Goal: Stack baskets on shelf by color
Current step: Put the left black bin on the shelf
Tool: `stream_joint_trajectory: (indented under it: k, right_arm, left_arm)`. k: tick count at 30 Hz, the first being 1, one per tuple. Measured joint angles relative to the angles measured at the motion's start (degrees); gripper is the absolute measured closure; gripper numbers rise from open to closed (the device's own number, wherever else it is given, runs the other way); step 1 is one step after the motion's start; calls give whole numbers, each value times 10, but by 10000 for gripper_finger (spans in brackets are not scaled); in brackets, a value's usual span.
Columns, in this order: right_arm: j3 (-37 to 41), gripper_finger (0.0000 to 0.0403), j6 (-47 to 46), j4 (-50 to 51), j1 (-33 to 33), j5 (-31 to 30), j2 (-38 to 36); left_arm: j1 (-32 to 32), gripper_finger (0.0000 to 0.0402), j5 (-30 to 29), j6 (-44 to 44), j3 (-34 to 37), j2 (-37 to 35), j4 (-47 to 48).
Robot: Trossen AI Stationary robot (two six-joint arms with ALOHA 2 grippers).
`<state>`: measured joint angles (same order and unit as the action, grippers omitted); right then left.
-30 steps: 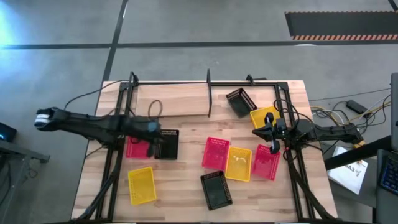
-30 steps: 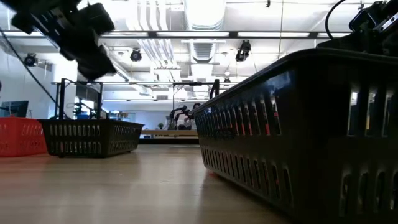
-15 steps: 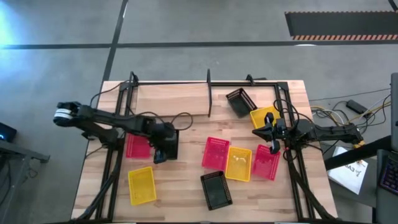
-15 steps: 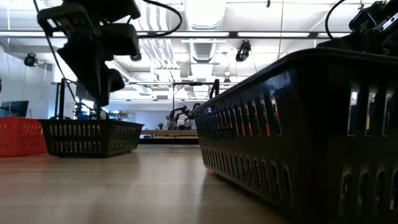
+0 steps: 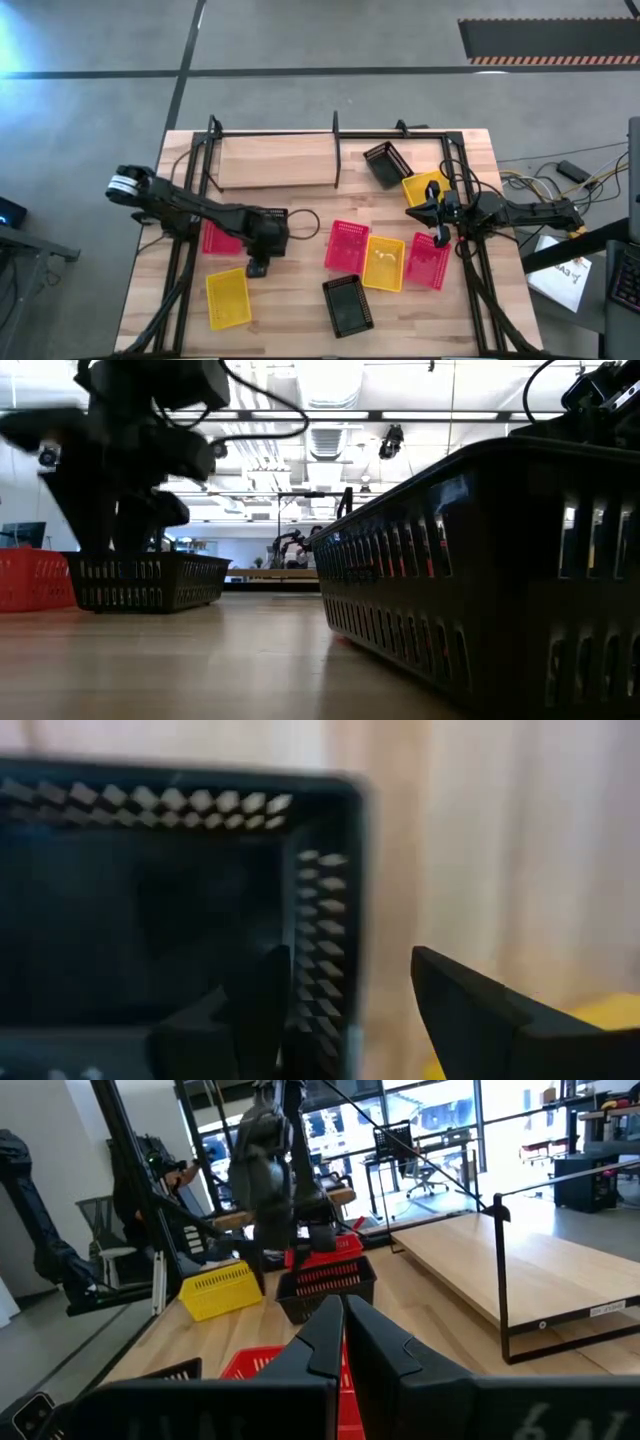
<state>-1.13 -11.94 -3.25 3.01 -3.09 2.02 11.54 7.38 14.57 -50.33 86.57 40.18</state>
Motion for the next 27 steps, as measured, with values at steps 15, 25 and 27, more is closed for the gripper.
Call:
stream_joint_trajectory:
  k: [15,25,27]
  right_arm:
    - [0,394,0,0,0,0,0]
    - [0,394,0,0,0,0,0]
    - [0,394,0,0,0,0,0]
  left_arm:
    - [-3,268,-96,-14,-3,49,-1]
    - [-63,394,-93,-129,-75,23,59]
    - [-82,397,-93,-160,-114,23,79]
